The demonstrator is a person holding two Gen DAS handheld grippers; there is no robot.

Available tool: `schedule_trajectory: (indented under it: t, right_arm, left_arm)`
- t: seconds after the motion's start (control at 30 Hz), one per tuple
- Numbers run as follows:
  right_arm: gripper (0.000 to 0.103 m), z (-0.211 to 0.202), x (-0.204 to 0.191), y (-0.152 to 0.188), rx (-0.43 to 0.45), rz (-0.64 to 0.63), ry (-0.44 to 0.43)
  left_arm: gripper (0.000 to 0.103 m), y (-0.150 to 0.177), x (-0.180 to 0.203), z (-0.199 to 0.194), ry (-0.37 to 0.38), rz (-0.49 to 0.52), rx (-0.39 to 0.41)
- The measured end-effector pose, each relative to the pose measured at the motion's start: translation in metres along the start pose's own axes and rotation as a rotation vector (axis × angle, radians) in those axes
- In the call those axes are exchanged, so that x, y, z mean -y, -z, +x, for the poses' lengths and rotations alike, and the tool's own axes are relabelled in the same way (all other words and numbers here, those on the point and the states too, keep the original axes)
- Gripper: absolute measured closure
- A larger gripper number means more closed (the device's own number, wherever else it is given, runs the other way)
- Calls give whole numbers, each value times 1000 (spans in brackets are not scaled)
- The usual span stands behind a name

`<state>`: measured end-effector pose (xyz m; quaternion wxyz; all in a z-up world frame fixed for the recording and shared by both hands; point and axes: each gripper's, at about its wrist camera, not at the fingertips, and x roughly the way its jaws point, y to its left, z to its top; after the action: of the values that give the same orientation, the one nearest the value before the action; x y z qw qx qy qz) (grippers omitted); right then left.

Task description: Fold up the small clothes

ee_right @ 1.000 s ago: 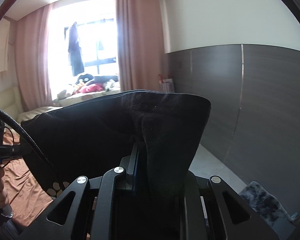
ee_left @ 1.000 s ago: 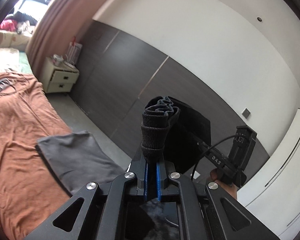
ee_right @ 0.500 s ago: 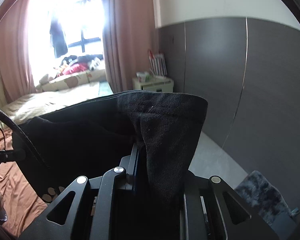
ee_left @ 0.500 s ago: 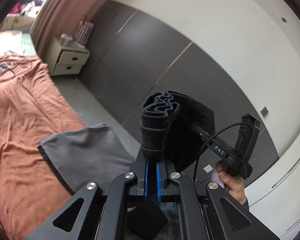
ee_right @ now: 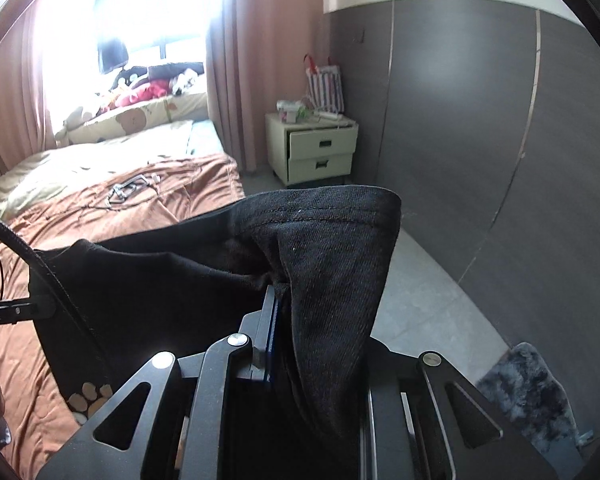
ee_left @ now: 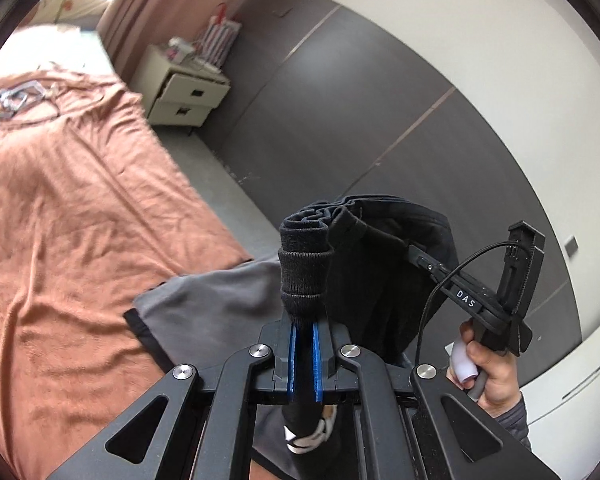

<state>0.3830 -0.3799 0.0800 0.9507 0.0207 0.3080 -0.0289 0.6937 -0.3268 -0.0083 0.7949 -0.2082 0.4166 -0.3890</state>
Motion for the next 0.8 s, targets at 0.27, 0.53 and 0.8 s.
schedule_trajectory:
  t: [0.27, 0.53, 0.8]
  right_arm:
    - [74, 57, 5, -14, -172, 27, 55]
    - [74, 43, 28, -4, -245, 57, 43]
    - [75, 89, 18, 18, -324, -59, 51]
  left_arm:
    - [80, 10, -76, 43, -275, -54, -86]
    - [80, 6, -74, 34, -283, 33, -61]
    - [80, 13, -69, 83, -262, 138, -128]
